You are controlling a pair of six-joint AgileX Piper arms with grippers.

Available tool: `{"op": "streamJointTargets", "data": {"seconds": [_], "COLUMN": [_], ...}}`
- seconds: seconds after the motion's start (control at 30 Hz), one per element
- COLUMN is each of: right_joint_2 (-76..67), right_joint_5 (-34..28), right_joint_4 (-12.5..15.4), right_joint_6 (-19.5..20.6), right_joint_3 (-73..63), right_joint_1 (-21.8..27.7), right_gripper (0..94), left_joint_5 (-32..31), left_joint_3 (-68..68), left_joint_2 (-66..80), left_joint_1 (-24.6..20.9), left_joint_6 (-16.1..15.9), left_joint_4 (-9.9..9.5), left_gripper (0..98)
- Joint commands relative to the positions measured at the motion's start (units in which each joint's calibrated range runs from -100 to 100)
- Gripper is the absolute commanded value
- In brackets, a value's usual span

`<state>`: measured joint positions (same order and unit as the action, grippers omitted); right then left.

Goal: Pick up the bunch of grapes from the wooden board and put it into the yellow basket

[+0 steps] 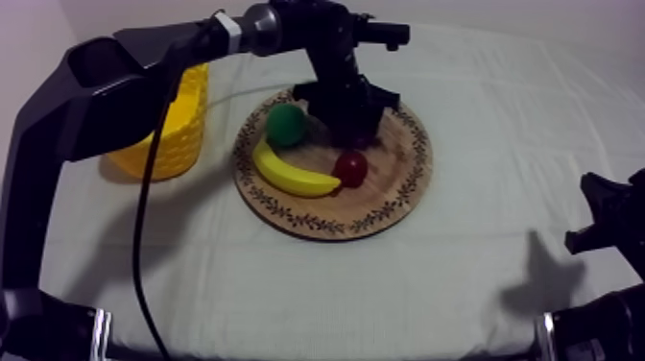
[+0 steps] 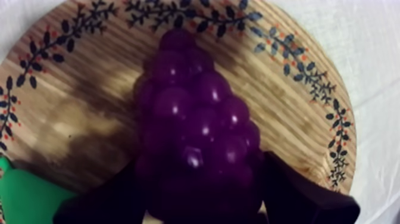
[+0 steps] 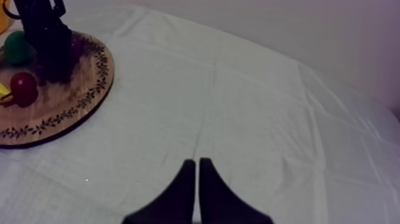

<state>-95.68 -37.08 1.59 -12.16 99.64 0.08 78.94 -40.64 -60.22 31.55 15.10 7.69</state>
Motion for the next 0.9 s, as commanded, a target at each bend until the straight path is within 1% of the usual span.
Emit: {"op": "streamJointTargets", "data": {"seconds": [0.0, 0.13, 0.27, 0.47, 0.6, 0.7, 0.87], "right_joint_2": [0.00, 0.00, 0.00, 0.00, 0.00, 0.00, 0.00], "right_joint_5": [-0.01, -0.01, -0.01, -0.01, -0.01, -0.01, -0.01], "right_joint_4": [0.00, 0.00, 0.00, 0.00, 0.00, 0.00, 0.00], "right_joint_6": [-0.02, -0.02, 0.00, -0.01, 0.01, 0.02, 0.03], "right_joint_3": [0.03, 0.03, 0.03, 0.03, 0.03, 0.03, 0.03], "right_joint_1": [0.00, 0.00, 0.00, 0.00, 0.00, 0.00, 0.00], "right_gripper": [0.5, 0.5, 0.5, 0.5, 0.5, 0.5, 0.5], "left_joint_5": [-0.26, -1.28, -2.18, -2.60, -2.64, -2.65, -2.71], "left_joint_3": [0.30, 1.57, 3.58, 7.36, 10.44, 13.13, 17.36], "left_joint_2": [0.25, 1.53, 4.11, 10.25, 14.90, 18.53, 24.67], "left_joint_1": [-0.03, 0.00, 0.22, 0.72, 0.98, 1.29, 2.14], "left_joint_6": [-0.01, -0.07, 0.09, 0.16, -0.11, -0.83, -3.52], "left_joint_4": [-0.11, -0.32, -0.94, -2.05, -2.45, -2.68, -3.15], "left_gripper": [48.8, 49.9, 50.3, 50.2, 50.2, 50.3, 50.7]}}
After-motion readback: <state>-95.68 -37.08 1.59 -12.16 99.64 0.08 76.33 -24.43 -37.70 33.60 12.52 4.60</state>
